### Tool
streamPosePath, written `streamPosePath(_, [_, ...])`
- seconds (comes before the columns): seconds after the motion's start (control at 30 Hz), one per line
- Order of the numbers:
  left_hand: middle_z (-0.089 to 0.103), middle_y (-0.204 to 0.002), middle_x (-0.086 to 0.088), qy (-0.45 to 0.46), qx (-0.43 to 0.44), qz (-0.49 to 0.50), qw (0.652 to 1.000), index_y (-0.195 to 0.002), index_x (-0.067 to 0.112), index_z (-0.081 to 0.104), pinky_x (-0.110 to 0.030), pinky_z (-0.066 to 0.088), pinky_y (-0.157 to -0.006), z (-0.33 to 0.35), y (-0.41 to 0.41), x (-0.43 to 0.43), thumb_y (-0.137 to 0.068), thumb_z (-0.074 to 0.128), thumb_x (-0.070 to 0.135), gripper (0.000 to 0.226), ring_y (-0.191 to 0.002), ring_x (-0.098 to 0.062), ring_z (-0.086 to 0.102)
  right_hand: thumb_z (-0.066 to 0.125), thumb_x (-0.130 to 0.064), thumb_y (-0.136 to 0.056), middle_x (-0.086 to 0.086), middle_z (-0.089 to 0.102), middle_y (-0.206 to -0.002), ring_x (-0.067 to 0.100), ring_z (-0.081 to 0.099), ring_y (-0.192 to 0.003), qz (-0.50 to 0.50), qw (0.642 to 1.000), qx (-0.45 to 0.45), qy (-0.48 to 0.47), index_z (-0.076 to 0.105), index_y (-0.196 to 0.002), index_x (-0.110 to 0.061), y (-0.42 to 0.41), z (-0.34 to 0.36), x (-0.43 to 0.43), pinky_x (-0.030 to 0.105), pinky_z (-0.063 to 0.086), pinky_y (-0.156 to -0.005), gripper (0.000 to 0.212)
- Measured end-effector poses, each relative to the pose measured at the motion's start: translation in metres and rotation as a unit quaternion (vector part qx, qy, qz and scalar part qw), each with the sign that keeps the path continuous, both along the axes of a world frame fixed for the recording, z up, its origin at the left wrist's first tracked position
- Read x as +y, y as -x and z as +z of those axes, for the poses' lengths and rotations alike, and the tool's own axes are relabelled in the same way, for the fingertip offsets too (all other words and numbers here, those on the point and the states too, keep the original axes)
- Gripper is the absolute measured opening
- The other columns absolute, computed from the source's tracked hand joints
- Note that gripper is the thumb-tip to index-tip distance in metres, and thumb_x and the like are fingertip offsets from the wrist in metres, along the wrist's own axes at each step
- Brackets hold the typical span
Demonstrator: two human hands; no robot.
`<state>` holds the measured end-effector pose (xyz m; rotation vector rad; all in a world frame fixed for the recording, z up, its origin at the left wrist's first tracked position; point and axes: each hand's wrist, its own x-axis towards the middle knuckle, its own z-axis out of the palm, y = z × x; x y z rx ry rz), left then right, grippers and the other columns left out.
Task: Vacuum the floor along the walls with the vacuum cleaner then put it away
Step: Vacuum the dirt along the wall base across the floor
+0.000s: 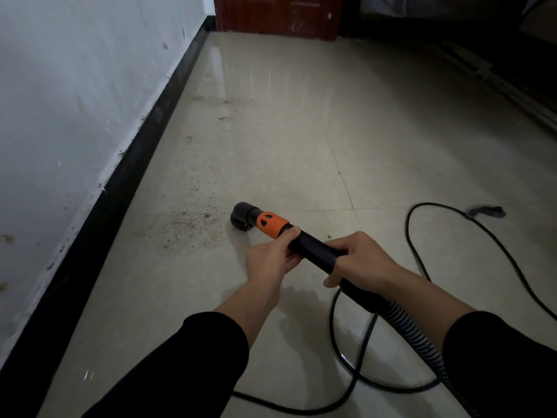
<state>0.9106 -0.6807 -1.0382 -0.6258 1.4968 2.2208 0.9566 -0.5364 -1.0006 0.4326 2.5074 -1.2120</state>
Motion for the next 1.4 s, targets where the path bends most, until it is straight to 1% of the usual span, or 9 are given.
streamPosePath(0.2, [0.074, -0.070, -0.010, 0.000, -0.006, 0.011, 1.000, -0.080, 0.002, 0.067, -0.022, 0.059, -0.061, 0.003, -0.008, -0.007, -0.077, 0.080, 0.014, 0.018, -0.069, -0.019, 0.074, 0.063, 0.003, -0.072, -0.005, 0.065, -0.054, 0.014, 0.056, -0.050, 0.014, 1.000, -0.012, 0.008, 0.073, -0.091, -0.024, -0.004, 0.003, -0.005, 0.022, 0.047, -0.047, 0.035])
streamPosePath(0.33, [0.074, -0.070, -0.011, -0.001, -0.010, 0.018, 1.000, -0.080, 0.001, 0.067, -0.022, 0.059, -0.060, 0.005, -0.011, -0.011, -0.077, 0.080, 0.014, 0.019, -0.068, -0.020, 0.074, 0.064, 0.003, -0.070, -0.002, 0.065, -0.057, 0.016, 0.057, -0.052, 0.020, 1.000, -0.013, 0.007, 0.074, -0.090, -0.025, -0.005, 0.004, -0.007, 0.023, 0.048, -0.048, 0.036])
streamPosePath(0.47, [0.074, -0.069, -0.011, -0.008, -0.010, 0.018, 1.000, -0.080, 0.001, 0.066, -0.023, 0.059, -0.059, 0.007, -0.014, -0.014, -0.077, 0.079, 0.013, 0.018, -0.067, -0.020, 0.074, 0.069, 0.004, -0.067, 0.010, 0.066, -0.067, 0.020, 0.058, -0.054, 0.026, 1.000, -0.014, 0.009, 0.075, -0.091, -0.025, -0.005, 0.005, -0.009, 0.025, 0.049, -0.051, 0.038])
streamPosePath(0.63, [0.074, -0.072, -0.012, -0.017, -0.014, 0.021, 1.000, -0.084, 0.000, 0.066, -0.021, 0.058, -0.057, 0.011, -0.017, -0.020, -0.078, 0.079, 0.013, 0.019, -0.069, -0.020, 0.074, 0.067, 0.004, -0.068, 0.006, 0.068, -0.064, 0.019, 0.059, -0.055, 0.032, 0.999, -0.017, 0.007, 0.075, -0.090, -0.027, -0.004, 0.006, -0.012, 0.026, 0.050, -0.052, 0.038])
streamPosePath(0.73, [0.074, -0.074, -0.014, -0.016, -0.018, 0.027, 0.999, -0.084, 0.000, 0.066, -0.020, 0.057, -0.055, 0.013, -0.019, -0.022, -0.078, 0.079, 0.013, 0.019, -0.068, -0.020, 0.074, 0.069, 0.003, -0.066, 0.014, 0.069, -0.075, 0.020, 0.060, -0.057, 0.035, 0.999, -0.017, 0.005, 0.075, -0.087, -0.029, -0.004, 0.006, -0.014, 0.026, 0.051, -0.053, 0.038])
streamPosePath(0.9, [0.074, -0.073, -0.014, -0.018, -0.019, 0.028, 0.999, -0.082, 0.000, 0.066, -0.020, 0.057, -0.056, 0.015, -0.021, -0.028, -0.078, 0.079, 0.012, 0.018, -0.068, -0.020, 0.074, 0.074, 0.000, -0.063, 0.020, 0.068, -0.086, 0.020, 0.060, -0.058, 0.049, 0.999, -0.017, -0.003, 0.075, -0.086, -0.028, -0.002, 0.008, -0.019, 0.028, 0.052, -0.054, 0.035])
streamPosePath(1.07, [0.074, -0.074, -0.013, -0.012, -0.020, 0.035, 0.999, -0.083, 0.000, 0.066, -0.019, 0.057, -0.056, 0.017, -0.020, -0.039, -0.079, 0.079, 0.013, 0.019, -0.067, -0.020, 0.074, 0.074, 0.000, -0.063, 0.021, 0.069, -0.086, 0.019, 0.060, -0.055, 0.059, 0.998, -0.018, 0.000, 0.076, -0.089, -0.027, 0.002, 0.010, -0.027, 0.029, 0.052, -0.055, 0.038])
streamPosePath(1.23, [0.074, -0.074, -0.013, -0.004, -0.021, 0.042, 0.999, -0.080, 0.001, 0.066, -0.020, 0.058, -0.057, 0.017, -0.020, -0.048, -0.078, 0.079, 0.013, 0.018, -0.066, -0.020, 0.074, 0.074, 0.001, -0.063, 0.022, 0.067, -0.080, 0.017, 0.058, -0.055, 0.067, 0.997, -0.022, 0.004, 0.076, -0.088, -0.029, 0.005, 0.010, -0.036, 0.027, 0.050, -0.053, 0.039])
streamPosePath(1.4, [0.075, -0.078, -0.015, -0.001, -0.023, 0.045, 0.999, -0.082, 0.001, 0.066, -0.020, 0.059, -0.061, 0.017, -0.018, -0.056, -0.078, 0.079, 0.014, 0.019, -0.069, -0.020, 0.074, 0.074, 0.001, -0.063, 0.022, 0.068, -0.087, 0.019, 0.059, -0.058, 0.073, 0.997, -0.026, 0.006, 0.076, -0.090, -0.030, 0.008, 0.009, -0.044, 0.025, 0.050, -0.052, 0.041])
